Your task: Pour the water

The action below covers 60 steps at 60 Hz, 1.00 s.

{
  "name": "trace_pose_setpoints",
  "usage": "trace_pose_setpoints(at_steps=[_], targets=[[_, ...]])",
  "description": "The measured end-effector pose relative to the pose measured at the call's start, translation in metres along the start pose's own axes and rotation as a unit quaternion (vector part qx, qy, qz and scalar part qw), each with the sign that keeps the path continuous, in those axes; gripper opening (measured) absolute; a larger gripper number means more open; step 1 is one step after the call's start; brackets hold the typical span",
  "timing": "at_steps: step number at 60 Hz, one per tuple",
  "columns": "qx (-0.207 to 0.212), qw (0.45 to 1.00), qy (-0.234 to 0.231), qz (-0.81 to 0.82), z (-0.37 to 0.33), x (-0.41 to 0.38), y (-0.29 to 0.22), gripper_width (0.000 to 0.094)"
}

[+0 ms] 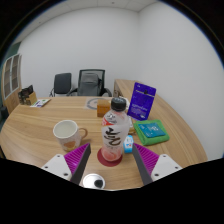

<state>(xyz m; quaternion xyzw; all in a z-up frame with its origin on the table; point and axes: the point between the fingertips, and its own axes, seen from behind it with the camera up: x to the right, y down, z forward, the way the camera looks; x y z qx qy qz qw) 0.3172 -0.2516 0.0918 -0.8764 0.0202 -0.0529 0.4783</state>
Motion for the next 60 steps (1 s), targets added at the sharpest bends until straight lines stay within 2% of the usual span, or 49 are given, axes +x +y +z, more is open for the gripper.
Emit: trace_pose_setpoints(at_steps=[14, 30, 42, 60], targets=[[-0.011, 0.999, 0.038, 0.006, -0.121, -0.030, -0.016, 0.0857], [0.000, 0.999, 0.046, 0.016, -0.232, -0.084, -0.021, 0.0857], [0.005, 0.999, 0.048, 0.016, -0.265, -0.105, -0.018, 0.0856], [0.007, 0.999, 0.052, 0.011, -0.272, -0.112, -0.021, 0.0857]])
